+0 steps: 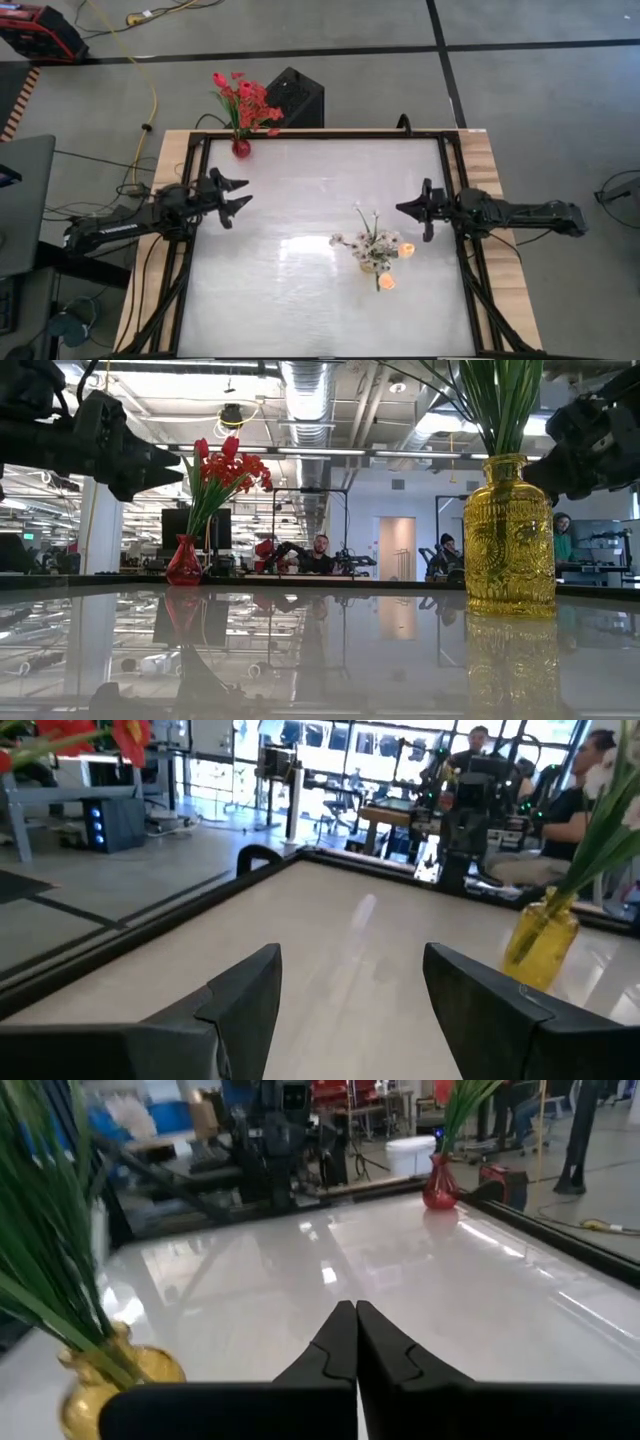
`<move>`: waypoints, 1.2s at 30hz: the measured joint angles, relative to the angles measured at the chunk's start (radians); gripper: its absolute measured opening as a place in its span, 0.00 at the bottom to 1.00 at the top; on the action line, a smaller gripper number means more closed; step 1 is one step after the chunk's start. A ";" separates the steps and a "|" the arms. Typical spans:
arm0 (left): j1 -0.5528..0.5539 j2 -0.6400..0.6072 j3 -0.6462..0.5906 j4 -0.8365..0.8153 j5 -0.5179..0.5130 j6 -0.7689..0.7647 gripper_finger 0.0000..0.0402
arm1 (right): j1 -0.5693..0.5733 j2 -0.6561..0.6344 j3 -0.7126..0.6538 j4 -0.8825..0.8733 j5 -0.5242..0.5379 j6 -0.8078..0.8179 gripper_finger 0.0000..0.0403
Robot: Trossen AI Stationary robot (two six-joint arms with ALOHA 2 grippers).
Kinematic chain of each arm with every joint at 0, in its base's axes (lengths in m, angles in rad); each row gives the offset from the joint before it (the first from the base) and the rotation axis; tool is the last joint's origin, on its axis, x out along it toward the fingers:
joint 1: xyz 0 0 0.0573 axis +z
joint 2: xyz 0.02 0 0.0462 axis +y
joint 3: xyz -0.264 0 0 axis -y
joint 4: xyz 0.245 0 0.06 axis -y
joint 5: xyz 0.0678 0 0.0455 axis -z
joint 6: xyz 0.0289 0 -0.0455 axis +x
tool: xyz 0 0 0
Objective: Sort flowers into vase by color
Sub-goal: Return to Home Position
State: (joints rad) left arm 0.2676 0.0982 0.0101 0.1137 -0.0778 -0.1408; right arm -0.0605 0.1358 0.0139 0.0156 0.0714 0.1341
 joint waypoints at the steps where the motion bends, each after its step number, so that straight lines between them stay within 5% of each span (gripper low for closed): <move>1: 0.000 0.000 0.000 -0.007 0.003 0.001 0.58 | 0.000 0.007 0.000 -0.001 0.000 -0.018 0.07; 36: 0.000 0.000 -0.002 -0.072 -0.012 0.043 0.58 | 0.000 0.023 -0.002 -0.006 0.003 0.024 0.11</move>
State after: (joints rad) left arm 0.2676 0.0978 0.0082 0.0414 -0.0902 -0.0978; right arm -0.0608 0.1589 0.0124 0.0092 0.0747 0.1579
